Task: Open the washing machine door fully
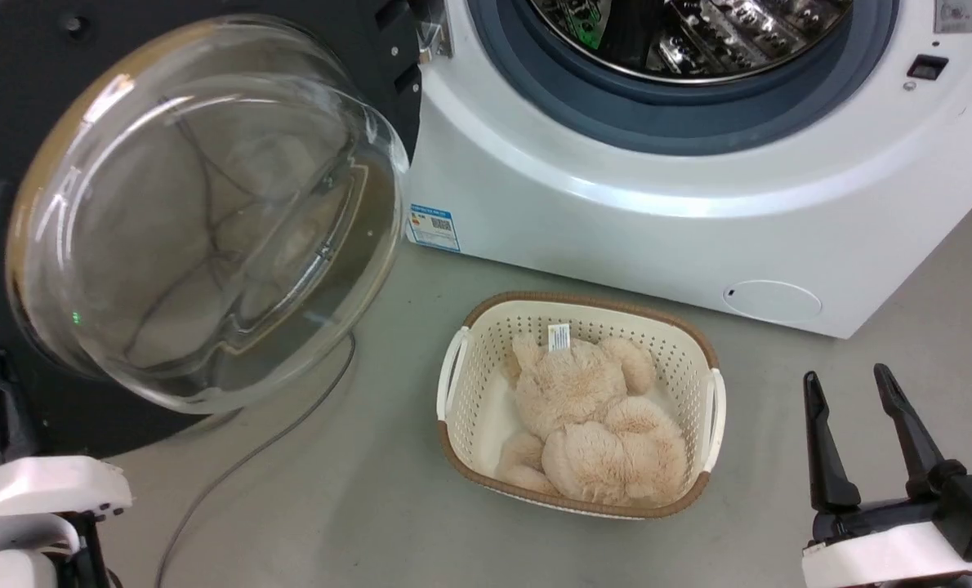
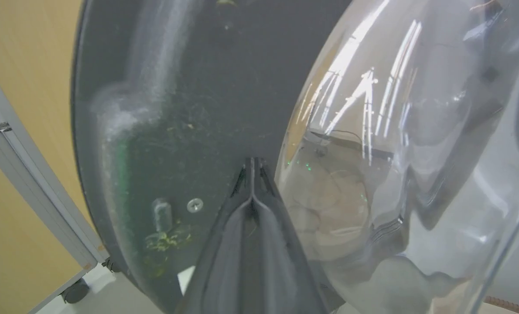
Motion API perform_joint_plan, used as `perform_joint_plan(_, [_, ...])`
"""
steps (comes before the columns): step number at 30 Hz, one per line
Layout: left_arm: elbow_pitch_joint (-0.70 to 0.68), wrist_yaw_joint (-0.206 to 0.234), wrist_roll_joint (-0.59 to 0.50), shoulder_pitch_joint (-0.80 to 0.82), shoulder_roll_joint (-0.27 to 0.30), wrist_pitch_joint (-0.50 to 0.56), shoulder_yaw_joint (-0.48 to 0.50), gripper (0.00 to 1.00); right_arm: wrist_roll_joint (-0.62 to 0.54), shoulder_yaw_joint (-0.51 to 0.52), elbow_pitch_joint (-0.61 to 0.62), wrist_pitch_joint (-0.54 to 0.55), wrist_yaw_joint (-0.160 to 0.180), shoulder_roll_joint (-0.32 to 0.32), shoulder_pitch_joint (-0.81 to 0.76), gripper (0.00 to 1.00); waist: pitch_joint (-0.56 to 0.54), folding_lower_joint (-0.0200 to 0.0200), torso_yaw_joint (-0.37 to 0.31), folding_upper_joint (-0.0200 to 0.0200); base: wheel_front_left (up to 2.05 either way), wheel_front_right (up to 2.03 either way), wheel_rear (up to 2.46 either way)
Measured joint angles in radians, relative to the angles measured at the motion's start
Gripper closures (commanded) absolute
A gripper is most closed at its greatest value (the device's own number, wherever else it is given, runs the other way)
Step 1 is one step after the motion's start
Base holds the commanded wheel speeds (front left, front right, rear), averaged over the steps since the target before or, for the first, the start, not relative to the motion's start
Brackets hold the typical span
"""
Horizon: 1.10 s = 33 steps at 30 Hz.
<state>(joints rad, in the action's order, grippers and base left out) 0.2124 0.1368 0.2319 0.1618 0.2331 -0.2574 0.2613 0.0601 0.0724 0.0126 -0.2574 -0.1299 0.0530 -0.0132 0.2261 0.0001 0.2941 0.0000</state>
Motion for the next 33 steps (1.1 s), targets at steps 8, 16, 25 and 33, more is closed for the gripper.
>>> perform_joint_plan(8, [0.127, -0.036, -0.002, 0.091, 0.021, 0.0, 0.077, 1.0, -0.018, -0.001, 0.0, 0.0, 0.0, 0.0, 0.008, 0.0, 0.023, 0.0, -0.008, 0.0, 0.0, 0.0, 0.0])
perform_joint_plan(16, [0.256, -0.054, 0.0, 0.192, 0.045, 0.0, 0.147, 1.0, -0.026, -0.005, -0.001, 0.0, 0.0, 0.0, 0.025, 0.0, 0.034, 0.0, -0.019, 0.0, 0.0, 0.0, 0.0])
perform_joint_plan(25, [0.334, -0.071, -0.028, 0.25, 0.066, 0.0, 0.179, 1.0, -0.027, -0.008, -0.003, 0.0, 0.0, 0.0, 0.026, 0.0, 0.031, 0.0, -0.036, 0.0, 0.0, 0.0, 0.0])
perform_joint_plan(33, [0.281, -0.095, -0.073, 0.234, 0.042, 0.0, 0.184, 1.0, -0.015, -0.003, -0.015, 0.0, 0.0, 0.0, 0.018, 0.0, -0.021, 0.0, -0.04, 0.0, 0.0, 0.0, 0.0])
